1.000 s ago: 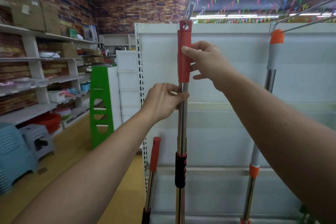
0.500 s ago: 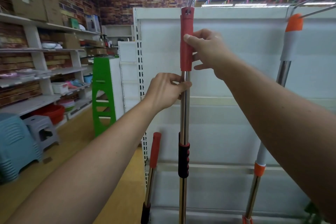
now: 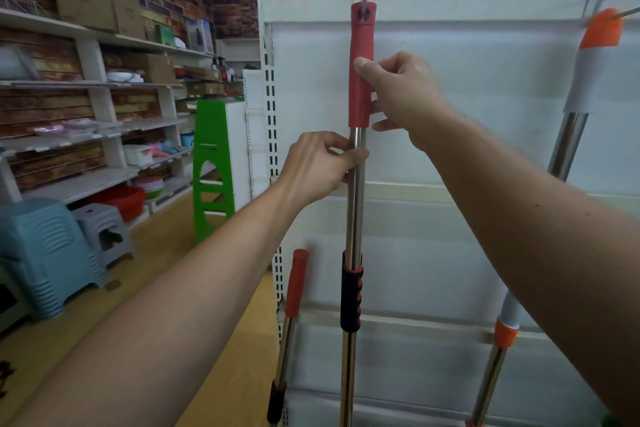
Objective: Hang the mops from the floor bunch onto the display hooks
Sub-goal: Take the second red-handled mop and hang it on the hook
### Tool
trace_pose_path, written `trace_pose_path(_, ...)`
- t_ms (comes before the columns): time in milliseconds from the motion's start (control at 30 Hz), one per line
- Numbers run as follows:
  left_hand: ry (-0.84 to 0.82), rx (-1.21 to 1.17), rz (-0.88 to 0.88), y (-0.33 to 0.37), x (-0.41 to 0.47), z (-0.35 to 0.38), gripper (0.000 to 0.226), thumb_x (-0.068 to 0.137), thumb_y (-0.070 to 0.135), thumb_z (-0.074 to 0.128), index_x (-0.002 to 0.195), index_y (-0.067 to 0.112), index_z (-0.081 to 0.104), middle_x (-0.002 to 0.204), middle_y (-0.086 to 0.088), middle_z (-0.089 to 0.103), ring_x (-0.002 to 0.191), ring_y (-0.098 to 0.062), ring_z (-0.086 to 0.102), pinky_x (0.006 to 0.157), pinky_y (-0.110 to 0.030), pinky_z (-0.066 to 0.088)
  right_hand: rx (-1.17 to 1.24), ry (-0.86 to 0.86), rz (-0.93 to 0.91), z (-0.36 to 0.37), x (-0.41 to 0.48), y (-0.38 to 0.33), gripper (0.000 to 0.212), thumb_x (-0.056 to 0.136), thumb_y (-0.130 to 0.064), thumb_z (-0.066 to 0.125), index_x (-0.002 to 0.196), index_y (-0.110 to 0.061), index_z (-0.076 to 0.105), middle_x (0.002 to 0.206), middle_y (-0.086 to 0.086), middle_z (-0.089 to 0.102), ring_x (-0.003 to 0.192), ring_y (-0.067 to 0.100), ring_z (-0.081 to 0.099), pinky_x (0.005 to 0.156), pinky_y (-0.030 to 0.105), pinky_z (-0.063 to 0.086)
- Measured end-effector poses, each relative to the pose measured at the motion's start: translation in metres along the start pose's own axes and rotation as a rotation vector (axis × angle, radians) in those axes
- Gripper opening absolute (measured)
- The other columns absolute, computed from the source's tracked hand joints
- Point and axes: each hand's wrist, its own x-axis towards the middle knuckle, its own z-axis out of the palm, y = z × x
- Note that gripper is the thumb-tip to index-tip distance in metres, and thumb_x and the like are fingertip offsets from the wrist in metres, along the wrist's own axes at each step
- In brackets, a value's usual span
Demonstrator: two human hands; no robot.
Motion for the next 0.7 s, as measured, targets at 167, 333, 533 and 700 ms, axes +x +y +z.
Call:
trace_pose_path(167,0.097,-0.009,-0.038,-0.005,-0.004,0.008,0.019,0.082,0.049,0.076,0.08,0.03,0.073,0.078,-0.002,0.08,0.075,-0.023,0.078,0.075,-0.05,0.064,0.043,-0.004,0.032,-0.002,0.001,0.008,0.036,0.1,-0.043,0.061,0.074,-0.019,0.055,0.118,0.025,0.073,0.098,0.034,0.077,0.075,0.047,0.066)
trace_pose_path(333,0.196,-0.045,-0.066,-0.008,-0.014,0.023,0.022,0.086,0.046,0.073,0.092,0.024,0.075,0.087,0.0,0.079,0.083,-0.022,0.077,0.079,-0.048,0.064,0.07,-0.044,0.096,-0.005,-0.002,0.025,0.032,0.095,-0.05,0.065,0.085,-0.019,0.062,0.109,0.014,0.078,0.093,0.027,0.078,0.08,0.049,0.065)
trace_pose_path(533,0.222,-0.019,-0.108,-0.016,-0.042,0.035,0.03,0.092,0.038,0.071,0.118,0.025,0.075,0.091,0.003,0.078,0.087,-0.016,0.073,0.08,-0.031,0.058,0.081,-0.077,0.135,-0.004,-0.022,0.056,0.021,0.096,-0.037,0.068,0.086,-0.019,0.063,0.084,0.003,0.069,0.086,0.028,0.076,0.081,0.05,0.064)
trace_pose_path(700,0.186,0.016,-0.219,-0.037,-0.073,0.043,0.031,0.09,0.033,0.072,0.121,0.03,0.074,0.09,0.001,0.076,0.085,-0.017,0.072,0.08,-0.028,0.056,0.109,-0.077,0.196,-0.002,-0.046,0.081,0.024,0.096,-0.035,0.069,0.106,-0.012,0.068,0.099,0.006,0.073,0.08,0.02,0.076,0.08,0.048,0.064)
